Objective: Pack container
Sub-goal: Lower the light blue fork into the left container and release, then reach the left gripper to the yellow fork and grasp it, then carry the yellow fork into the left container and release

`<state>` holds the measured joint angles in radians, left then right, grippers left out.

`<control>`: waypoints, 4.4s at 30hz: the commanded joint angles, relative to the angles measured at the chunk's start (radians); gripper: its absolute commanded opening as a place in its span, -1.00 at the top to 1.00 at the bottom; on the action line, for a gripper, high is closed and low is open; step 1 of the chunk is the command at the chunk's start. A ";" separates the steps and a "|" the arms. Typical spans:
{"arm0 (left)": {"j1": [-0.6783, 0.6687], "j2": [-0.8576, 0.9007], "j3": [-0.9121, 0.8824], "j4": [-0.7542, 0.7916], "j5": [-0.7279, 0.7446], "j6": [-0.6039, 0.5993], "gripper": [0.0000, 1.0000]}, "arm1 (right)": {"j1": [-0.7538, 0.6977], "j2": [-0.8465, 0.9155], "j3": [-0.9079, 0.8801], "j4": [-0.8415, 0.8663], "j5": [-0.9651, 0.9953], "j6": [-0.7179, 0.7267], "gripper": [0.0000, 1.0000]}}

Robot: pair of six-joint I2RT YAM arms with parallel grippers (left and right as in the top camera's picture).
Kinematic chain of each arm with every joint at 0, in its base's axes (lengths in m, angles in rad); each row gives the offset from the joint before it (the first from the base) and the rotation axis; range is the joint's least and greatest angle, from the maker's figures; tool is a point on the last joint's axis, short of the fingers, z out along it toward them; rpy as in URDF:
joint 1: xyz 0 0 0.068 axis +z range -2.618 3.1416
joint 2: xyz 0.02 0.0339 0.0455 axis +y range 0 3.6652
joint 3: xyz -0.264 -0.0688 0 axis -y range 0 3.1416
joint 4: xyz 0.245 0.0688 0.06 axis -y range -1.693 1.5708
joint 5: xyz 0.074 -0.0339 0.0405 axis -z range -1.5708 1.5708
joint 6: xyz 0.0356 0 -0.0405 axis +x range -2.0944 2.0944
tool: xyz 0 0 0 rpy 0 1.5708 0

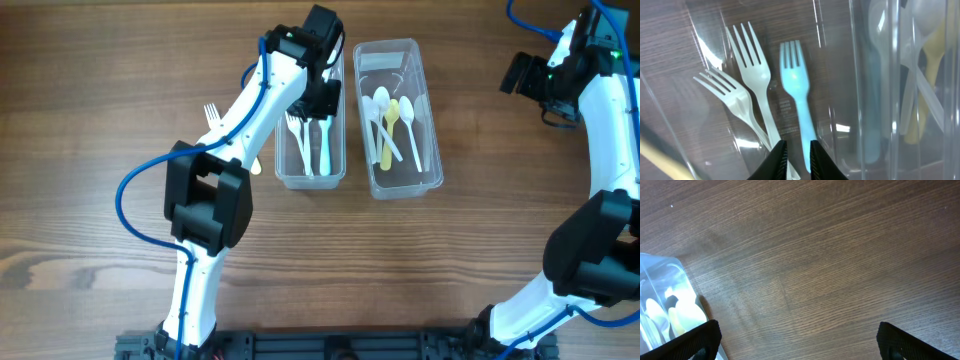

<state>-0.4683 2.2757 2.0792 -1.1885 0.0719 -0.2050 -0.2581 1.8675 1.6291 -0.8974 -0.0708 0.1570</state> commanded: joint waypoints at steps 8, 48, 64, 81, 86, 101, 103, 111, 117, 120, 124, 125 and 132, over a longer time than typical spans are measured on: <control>0.158 -0.127 0.008 -0.160 -0.203 -0.085 0.34 | 0.005 0.016 -0.006 0.004 -0.009 0.003 -1.00; 0.264 0.080 -0.249 0.032 0.014 -0.374 0.27 | 0.005 0.016 -0.006 0.023 -0.009 0.002 -1.00; 0.264 -0.136 -0.289 -0.090 -0.130 -0.391 -0.01 | 0.005 0.016 -0.006 0.023 -0.009 0.003 -0.99; 0.364 -0.132 -0.504 0.228 -0.107 -0.466 0.05 | 0.005 0.016 -0.006 0.023 -0.009 0.003 -0.99; 0.363 -0.132 -0.563 0.292 -0.103 -0.493 0.13 | 0.005 0.016 -0.006 0.023 -0.009 0.003 -0.99; 0.343 -0.203 -0.454 0.217 -0.038 -0.216 0.92 | 0.005 0.016 -0.006 0.023 -0.009 0.003 -0.99; 0.319 -0.265 -0.320 0.151 -0.038 -0.175 0.92 | 0.005 0.016 -0.006 0.023 -0.009 0.003 -1.00; 0.071 -0.425 -0.138 0.196 -0.182 0.170 0.92 | 0.005 0.016 -0.006 0.023 -0.009 0.003 -1.00; -0.038 -0.250 -0.163 0.182 -0.174 0.303 0.92 | 0.005 0.016 -0.006 0.023 -0.009 0.003 -0.99; -0.039 -0.161 -0.163 0.181 -0.174 0.214 0.90 | 0.005 0.016 -0.006 0.023 -0.009 0.003 -1.00; -0.037 -0.112 -0.163 0.192 -0.155 0.177 0.75 | 0.005 0.016 -0.006 0.023 -0.009 0.003 -1.00; -0.037 -0.102 -0.163 0.196 -0.154 0.152 0.63 | 0.005 0.016 -0.006 0.023 -0.009 0.003 -1.00; -0.008 -0.167 -0.146 0.164 -0.157 -0.089 0.25 | 0.005 0.016 -0.006 0.023 -0.009 0.003 -1.00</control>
<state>-0.5072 2.1803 1.9068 -1.0077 -0.0845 -0.1455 -0.2581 1.8675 1.6291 -0.8757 -0.0708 0.1570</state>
